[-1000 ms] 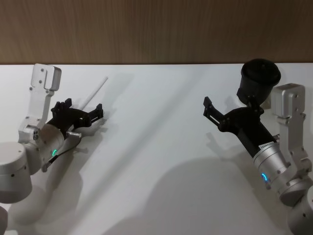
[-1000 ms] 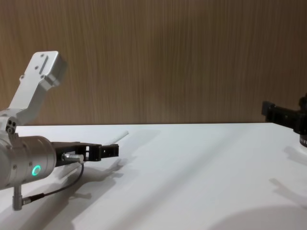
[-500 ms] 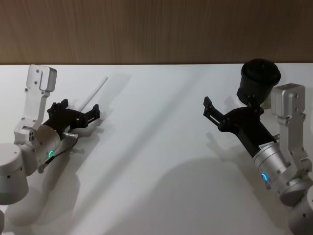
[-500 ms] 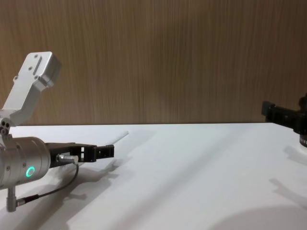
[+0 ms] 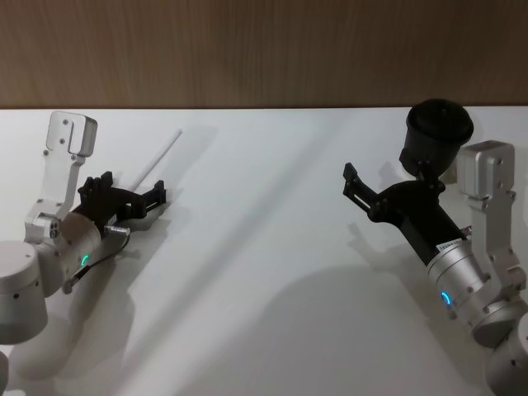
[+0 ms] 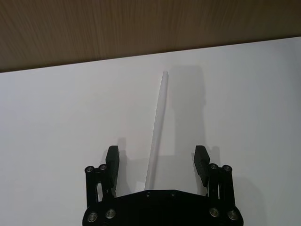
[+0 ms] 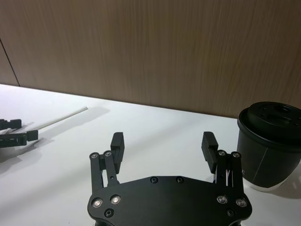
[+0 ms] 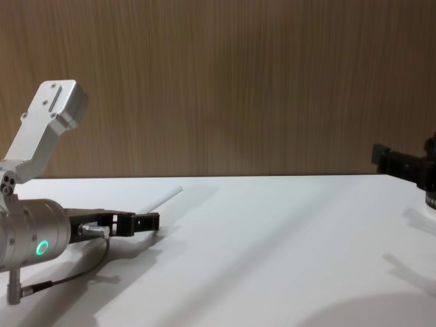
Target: Pick up the straw with one hand, pass it to the other hand, and insert it into the cup.
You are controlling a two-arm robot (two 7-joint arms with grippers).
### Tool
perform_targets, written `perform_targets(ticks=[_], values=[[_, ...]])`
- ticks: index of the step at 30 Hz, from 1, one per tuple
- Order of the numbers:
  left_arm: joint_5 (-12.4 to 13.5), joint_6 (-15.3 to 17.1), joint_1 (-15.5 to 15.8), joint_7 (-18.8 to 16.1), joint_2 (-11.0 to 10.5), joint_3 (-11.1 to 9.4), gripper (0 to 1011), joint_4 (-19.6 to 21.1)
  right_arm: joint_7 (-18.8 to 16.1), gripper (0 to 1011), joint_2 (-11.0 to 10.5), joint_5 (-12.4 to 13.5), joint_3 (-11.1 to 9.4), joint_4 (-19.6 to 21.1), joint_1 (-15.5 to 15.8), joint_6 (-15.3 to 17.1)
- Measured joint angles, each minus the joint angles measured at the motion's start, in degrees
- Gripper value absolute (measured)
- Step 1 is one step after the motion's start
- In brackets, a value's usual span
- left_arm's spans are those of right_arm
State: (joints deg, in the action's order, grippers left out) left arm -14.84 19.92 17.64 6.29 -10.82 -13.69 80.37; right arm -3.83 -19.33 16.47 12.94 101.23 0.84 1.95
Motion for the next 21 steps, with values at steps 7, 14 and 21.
perform_targets(ticks=[7,14,21], values=[[0.1,0.6,0.2,0.0,0.3,0.2,1003,-0.3,0.0,1001,0.0,0.0,0.0,0.0,0.0,0.0],[0.2,1.0,0.3,0.0,0.4,0.4,885,-0.5,0.0,1001,0.0,0.0,0.0,0.0,0.0,0.0],[0.3,1.3,0.3,0.1,0.5,0.5,817,-0.6,0.0,1001,0.0,0.0,0.0,0.0,0.0,0.0]])
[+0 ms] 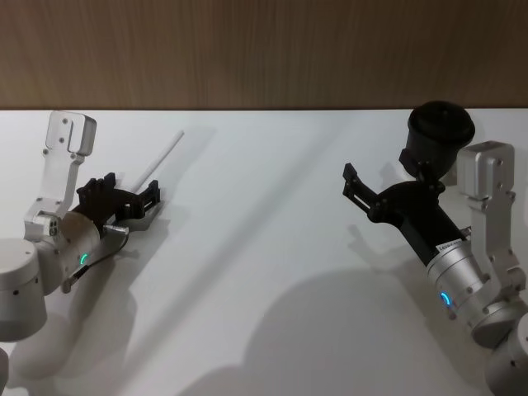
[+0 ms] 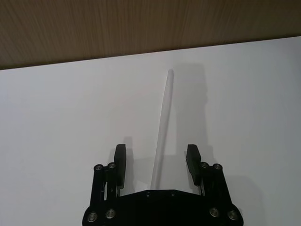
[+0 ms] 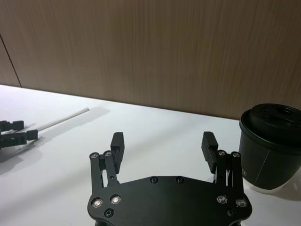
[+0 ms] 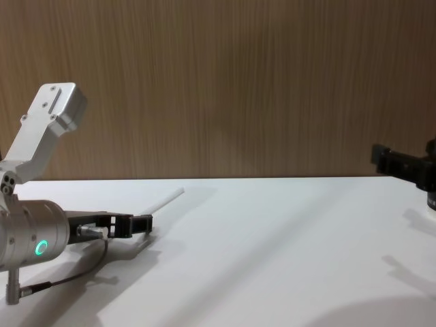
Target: Pick up the straw with one hand, pass it to the other hand, and insert it into the cup.
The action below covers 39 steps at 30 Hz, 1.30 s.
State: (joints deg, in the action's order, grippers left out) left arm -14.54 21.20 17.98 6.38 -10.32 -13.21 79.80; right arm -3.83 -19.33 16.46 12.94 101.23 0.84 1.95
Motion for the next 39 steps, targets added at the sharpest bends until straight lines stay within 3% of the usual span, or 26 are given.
perform_targets(ticks=[39], values=[[0.0,0.4,0.0,0.2,0.2,0.0,561,-0.2,0.0,1001,0.0,0.0,0.0,0.0,0.0,0.0]])
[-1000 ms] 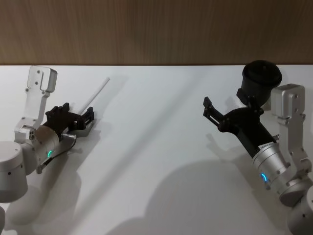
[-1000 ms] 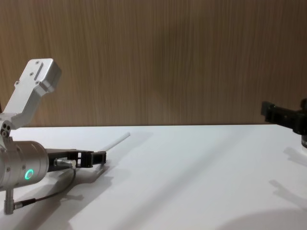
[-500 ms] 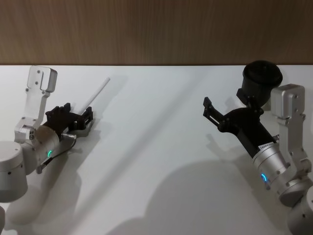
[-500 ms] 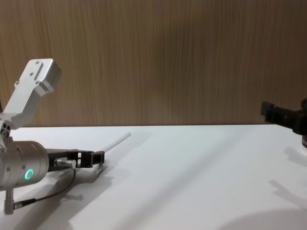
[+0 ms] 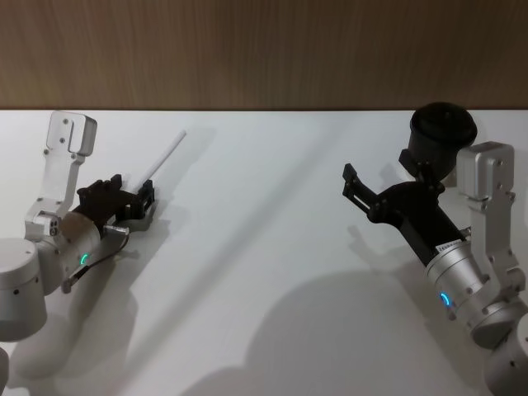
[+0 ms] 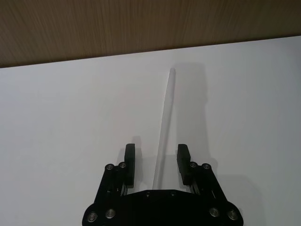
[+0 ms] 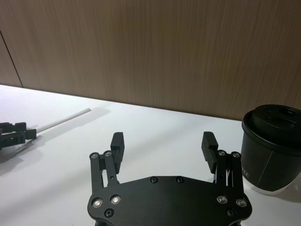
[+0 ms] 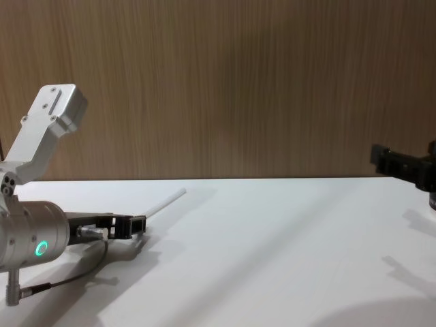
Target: Pick up the straw with one hand, pass it to the other hand, and insert it into the cup.
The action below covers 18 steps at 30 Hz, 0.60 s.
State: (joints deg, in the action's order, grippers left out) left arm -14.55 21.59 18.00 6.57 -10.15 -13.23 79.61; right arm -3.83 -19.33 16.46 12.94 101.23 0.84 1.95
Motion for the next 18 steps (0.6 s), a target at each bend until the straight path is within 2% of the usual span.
perform_targets(ticks=[18], values=[[0.0,0.1,0.0,0.0,0.0,0.0,442,0.0,0.0,1001,0.0,0.0,0.0,0.0,0.0,0.0]])
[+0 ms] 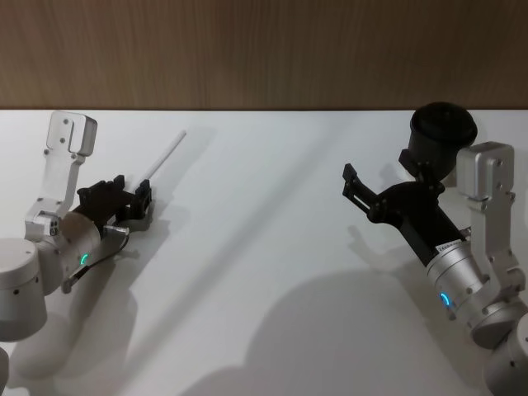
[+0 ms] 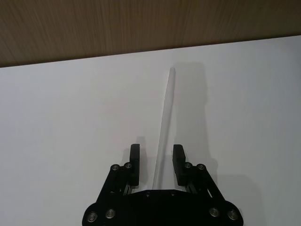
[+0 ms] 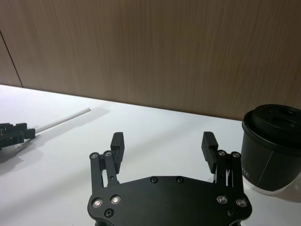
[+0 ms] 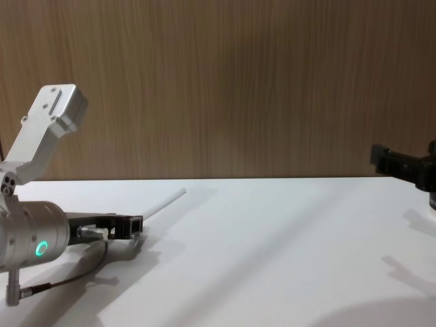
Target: Pick up the straw with one hand, pass it to the other hand, and insert it into the cup.
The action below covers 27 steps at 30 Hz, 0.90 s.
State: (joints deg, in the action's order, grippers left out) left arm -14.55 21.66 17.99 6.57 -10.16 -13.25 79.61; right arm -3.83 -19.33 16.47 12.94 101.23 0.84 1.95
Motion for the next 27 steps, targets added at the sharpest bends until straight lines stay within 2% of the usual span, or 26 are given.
perform_targets(ticks=[27], values=[[0.0,0.0,0.0,0.0,0.0,0.0,252,0.0,0.0,1001,0.0,0.0,0.0,0.0,0.0,0.0]])
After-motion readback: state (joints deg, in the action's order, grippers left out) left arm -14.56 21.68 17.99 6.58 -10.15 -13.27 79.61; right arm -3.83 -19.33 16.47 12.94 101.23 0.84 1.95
